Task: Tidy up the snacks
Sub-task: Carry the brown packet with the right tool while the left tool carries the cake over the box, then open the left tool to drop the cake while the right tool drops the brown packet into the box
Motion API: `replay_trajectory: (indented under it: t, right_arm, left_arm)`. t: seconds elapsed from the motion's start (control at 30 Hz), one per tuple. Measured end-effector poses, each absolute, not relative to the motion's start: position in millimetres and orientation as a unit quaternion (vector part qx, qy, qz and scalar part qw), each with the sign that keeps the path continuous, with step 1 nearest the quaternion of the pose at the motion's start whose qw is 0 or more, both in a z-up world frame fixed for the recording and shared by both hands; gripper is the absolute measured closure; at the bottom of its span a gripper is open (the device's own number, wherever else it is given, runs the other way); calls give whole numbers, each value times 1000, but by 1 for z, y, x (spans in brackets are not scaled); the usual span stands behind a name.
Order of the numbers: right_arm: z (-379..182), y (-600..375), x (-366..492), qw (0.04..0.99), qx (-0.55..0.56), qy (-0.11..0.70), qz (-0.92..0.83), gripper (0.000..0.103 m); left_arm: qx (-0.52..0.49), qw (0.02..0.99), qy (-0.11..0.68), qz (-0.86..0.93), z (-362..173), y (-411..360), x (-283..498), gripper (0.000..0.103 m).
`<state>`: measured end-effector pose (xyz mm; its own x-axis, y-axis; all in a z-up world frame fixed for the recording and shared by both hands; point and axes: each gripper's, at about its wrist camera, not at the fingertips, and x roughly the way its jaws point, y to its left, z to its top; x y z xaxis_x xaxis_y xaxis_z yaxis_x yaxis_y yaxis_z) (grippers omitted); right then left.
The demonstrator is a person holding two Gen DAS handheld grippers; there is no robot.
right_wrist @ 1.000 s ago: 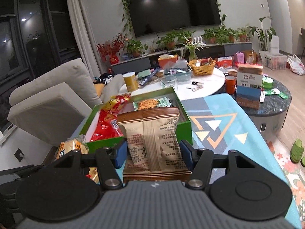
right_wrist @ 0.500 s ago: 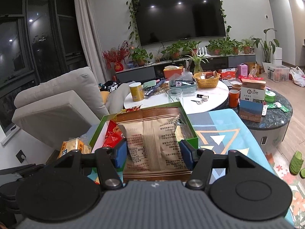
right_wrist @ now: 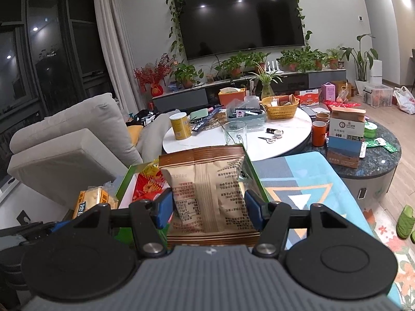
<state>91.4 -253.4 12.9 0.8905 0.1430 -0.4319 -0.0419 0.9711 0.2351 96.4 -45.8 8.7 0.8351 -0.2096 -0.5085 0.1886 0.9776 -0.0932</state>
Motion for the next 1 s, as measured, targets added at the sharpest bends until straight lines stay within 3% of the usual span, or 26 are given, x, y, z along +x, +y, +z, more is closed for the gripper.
replay_trajectory:
  t: [1.0]
  right_arm:
    - [-26,-212,199,958,102,258,67,40]
  left_arm:
    - [-16,951,305,-53,-23,-35,220,57]
